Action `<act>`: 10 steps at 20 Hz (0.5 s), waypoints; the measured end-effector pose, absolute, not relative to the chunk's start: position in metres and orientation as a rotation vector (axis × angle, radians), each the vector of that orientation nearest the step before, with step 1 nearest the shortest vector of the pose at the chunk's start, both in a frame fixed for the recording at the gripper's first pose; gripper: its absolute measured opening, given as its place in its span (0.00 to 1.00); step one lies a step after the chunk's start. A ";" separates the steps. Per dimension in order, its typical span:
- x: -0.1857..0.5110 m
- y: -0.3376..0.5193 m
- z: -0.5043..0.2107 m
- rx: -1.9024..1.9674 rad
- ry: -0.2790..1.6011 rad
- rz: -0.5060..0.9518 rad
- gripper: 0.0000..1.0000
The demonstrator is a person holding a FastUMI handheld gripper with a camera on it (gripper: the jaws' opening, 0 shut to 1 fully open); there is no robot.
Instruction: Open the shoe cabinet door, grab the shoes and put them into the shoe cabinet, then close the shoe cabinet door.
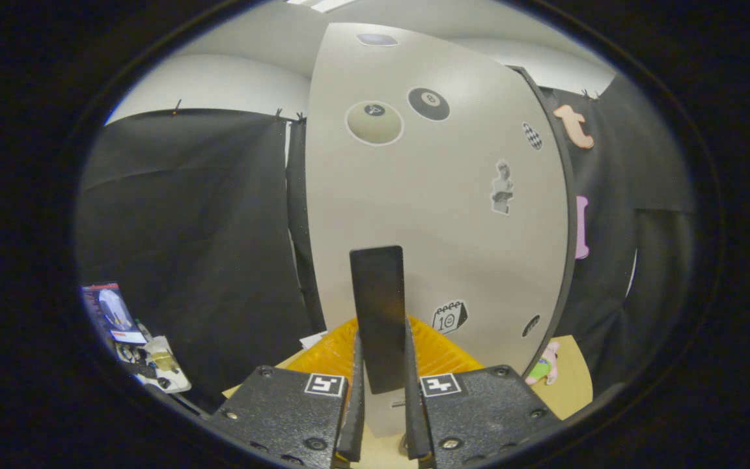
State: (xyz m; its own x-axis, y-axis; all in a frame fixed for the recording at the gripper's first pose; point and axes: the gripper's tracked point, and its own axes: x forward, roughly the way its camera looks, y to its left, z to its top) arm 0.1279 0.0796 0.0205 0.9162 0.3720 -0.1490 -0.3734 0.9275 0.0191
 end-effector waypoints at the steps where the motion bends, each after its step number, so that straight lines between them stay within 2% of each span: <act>1: 0.124 0.077 0.020 -0.007 0.150 0.385 0.29; 10: 0.104 0.037 0.025 -0.025 0.113 0.285 0.28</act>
State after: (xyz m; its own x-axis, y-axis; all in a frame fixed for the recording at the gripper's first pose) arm 0.1044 0.0365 0.0247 0.9533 0.2794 -0.1145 -0.2822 0.9593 -0.0087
